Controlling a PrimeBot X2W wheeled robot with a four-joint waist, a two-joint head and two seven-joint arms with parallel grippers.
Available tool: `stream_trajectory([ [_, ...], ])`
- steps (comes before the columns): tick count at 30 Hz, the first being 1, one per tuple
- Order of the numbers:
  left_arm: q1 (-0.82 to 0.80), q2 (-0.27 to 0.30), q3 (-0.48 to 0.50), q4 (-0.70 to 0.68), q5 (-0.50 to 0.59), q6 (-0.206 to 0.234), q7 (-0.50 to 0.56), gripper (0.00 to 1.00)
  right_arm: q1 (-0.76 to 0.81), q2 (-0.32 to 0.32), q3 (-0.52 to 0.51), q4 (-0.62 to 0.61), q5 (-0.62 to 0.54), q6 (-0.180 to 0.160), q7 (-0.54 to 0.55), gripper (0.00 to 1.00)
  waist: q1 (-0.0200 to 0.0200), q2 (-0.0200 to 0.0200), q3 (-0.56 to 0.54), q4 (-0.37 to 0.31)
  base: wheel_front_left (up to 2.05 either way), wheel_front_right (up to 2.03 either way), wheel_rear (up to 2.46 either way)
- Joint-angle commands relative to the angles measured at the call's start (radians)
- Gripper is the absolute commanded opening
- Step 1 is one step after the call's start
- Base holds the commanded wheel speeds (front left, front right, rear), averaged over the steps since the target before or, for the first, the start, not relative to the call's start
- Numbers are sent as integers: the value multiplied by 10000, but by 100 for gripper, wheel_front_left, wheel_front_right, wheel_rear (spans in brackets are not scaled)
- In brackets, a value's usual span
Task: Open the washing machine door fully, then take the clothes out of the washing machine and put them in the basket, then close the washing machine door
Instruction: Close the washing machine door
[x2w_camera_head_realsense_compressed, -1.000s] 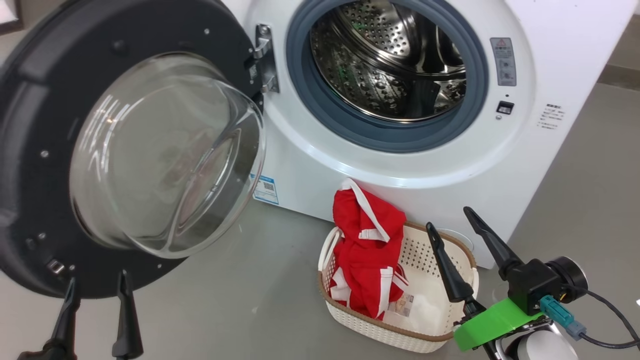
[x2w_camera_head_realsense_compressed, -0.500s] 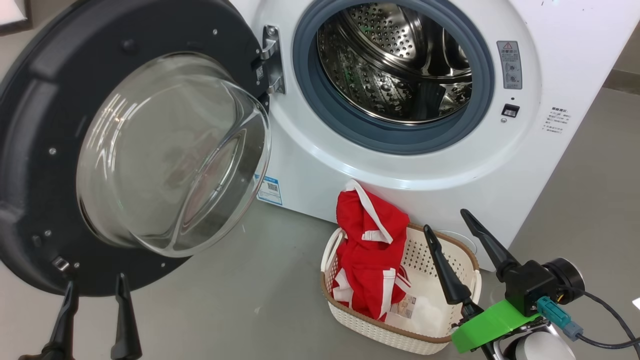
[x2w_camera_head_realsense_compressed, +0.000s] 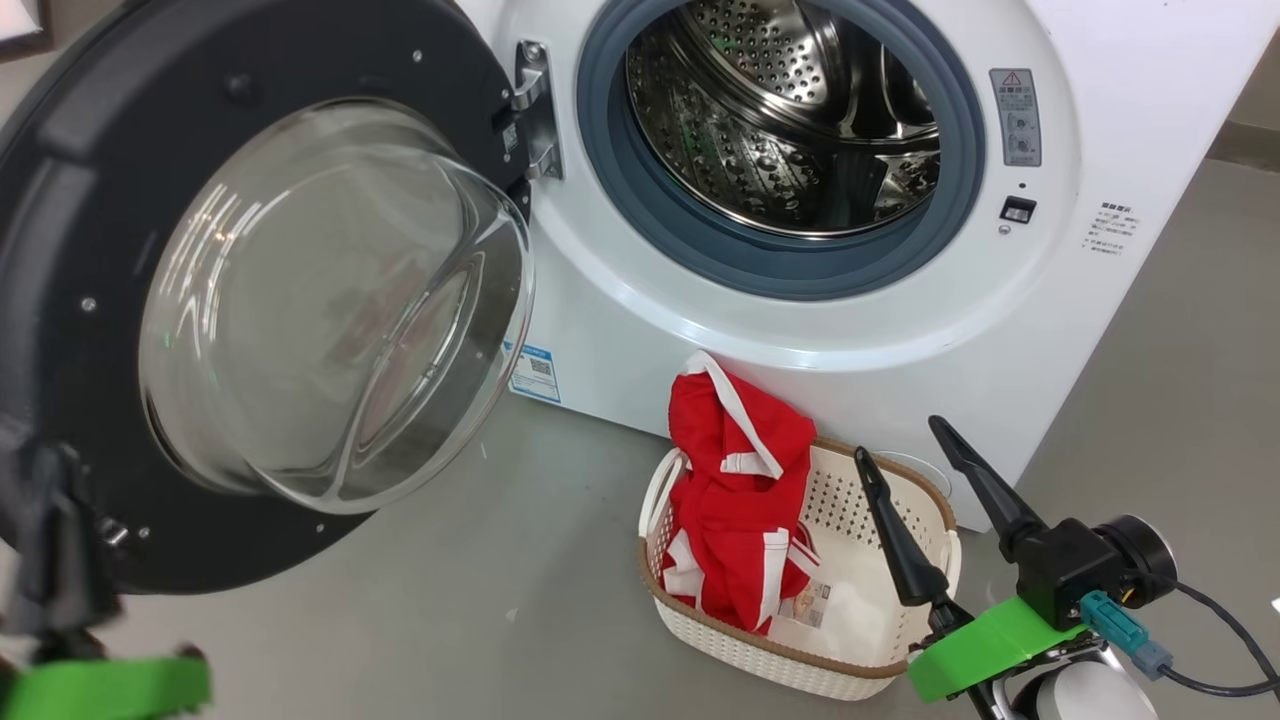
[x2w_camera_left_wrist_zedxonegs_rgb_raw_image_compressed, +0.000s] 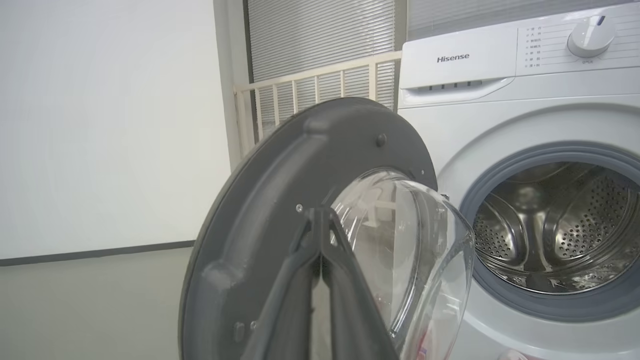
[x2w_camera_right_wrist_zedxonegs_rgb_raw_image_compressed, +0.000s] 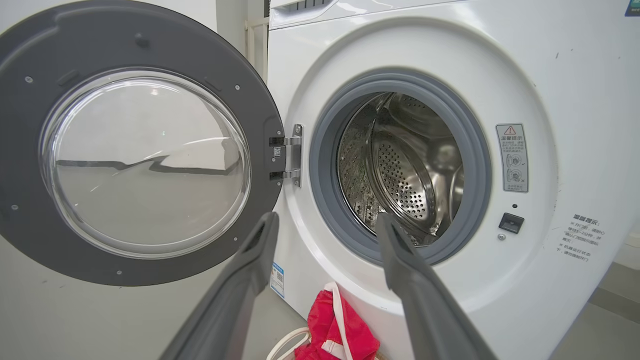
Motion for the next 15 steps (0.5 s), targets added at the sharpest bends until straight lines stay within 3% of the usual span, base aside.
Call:
stream_trajectory([
  [1, -656, 393, 549, -194, -65, 44, -121, 0, -187, -26, 154, -227, -50, 63, -65, 100, 0, -1, -4, -29, 0, 0, 0],
  [6, -1776, 880, 1272, 313, -621, -92, -213, 0, -230, -26, 75, -211, -164, 63, -65, 100, 0, -1, -17, -143, 0, 0, 0],
  [10, -2889, 787, 1869, 1162, -2027, -562, -220, 0, -252, -26, 44, -219, -230, 63, -65, 100, 0, -1, -12, -204, 0, 0, 0],
  [15, -4281, 1192, 2303, 2744, -3161, -1058, 148, 0, -314, -26, 37, -189, -271, 63, -65, 100, 0, -1, 48, -270, 0, 0, 0],
])
